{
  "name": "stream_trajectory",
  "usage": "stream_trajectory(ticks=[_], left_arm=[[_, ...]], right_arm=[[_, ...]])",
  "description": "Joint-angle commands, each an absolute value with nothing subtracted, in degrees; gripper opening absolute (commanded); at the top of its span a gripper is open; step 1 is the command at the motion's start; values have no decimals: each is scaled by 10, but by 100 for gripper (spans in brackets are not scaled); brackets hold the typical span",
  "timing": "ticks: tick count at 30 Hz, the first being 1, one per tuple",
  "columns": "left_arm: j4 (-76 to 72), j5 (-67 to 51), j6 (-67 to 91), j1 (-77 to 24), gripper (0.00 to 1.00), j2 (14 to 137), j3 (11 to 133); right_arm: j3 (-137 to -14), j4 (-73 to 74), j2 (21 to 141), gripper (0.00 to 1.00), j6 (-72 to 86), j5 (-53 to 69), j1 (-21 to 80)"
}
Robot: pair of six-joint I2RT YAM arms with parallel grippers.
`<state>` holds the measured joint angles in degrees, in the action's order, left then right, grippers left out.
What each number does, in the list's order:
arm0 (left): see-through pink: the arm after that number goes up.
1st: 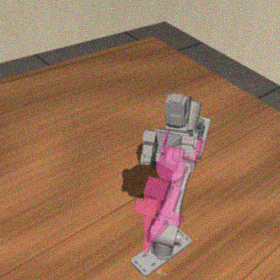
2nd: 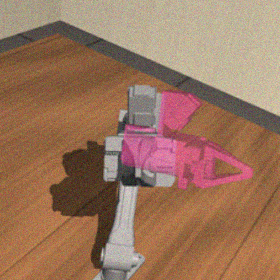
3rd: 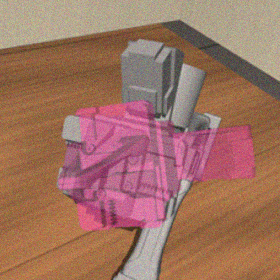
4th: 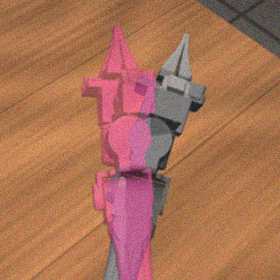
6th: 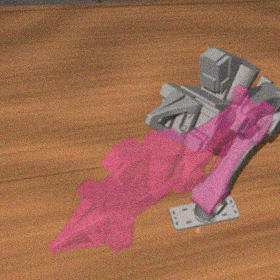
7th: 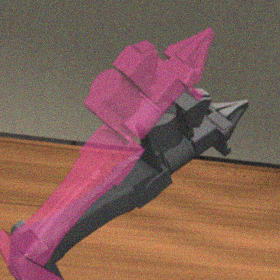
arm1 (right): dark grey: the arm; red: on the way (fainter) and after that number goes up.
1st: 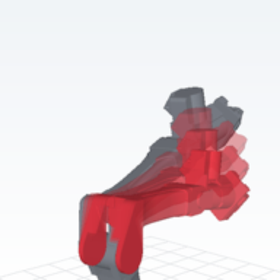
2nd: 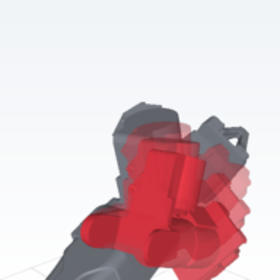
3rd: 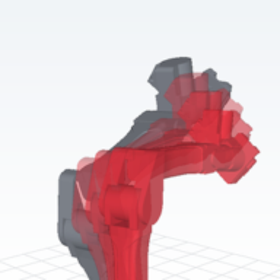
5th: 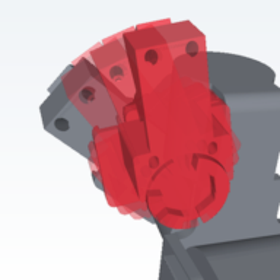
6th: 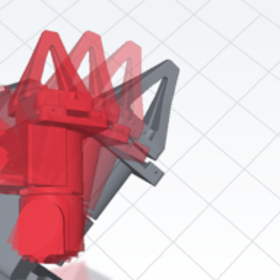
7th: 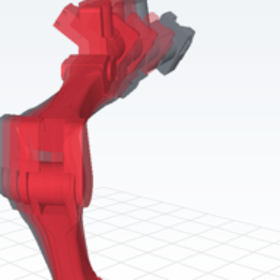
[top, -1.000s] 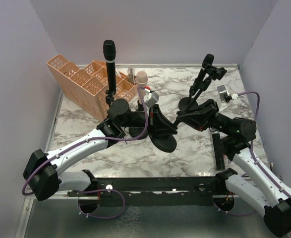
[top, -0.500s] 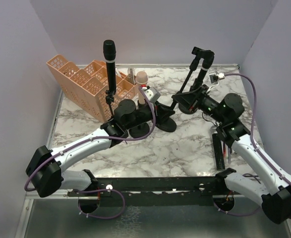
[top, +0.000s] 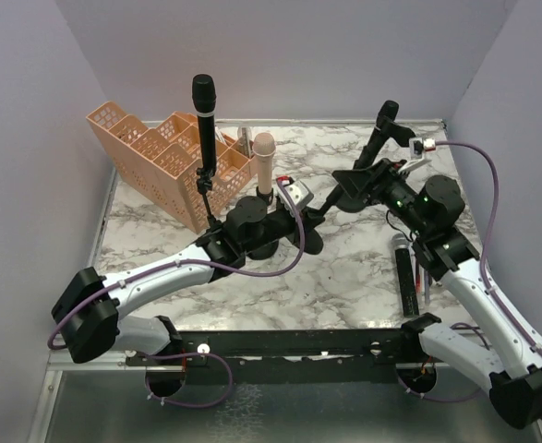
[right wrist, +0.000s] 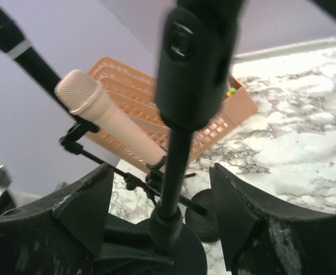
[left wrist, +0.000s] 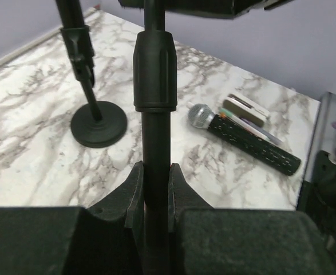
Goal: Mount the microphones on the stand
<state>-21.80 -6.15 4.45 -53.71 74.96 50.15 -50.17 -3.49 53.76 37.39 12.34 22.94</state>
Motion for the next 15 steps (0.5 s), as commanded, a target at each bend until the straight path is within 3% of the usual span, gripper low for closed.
stream_trajectory(ticks=[1,11,15], left_arm=[[-248,-167,105,-534,0,689,497],[-257,-282,201,-533,0,631,494],[-266,-309,218,-533,0,628,497]], right_arm=[[-455,-121,485,73,370,172,229],[-364,-226,377,74,426,270,229],[-359,-265,370,68,427,336,229]])
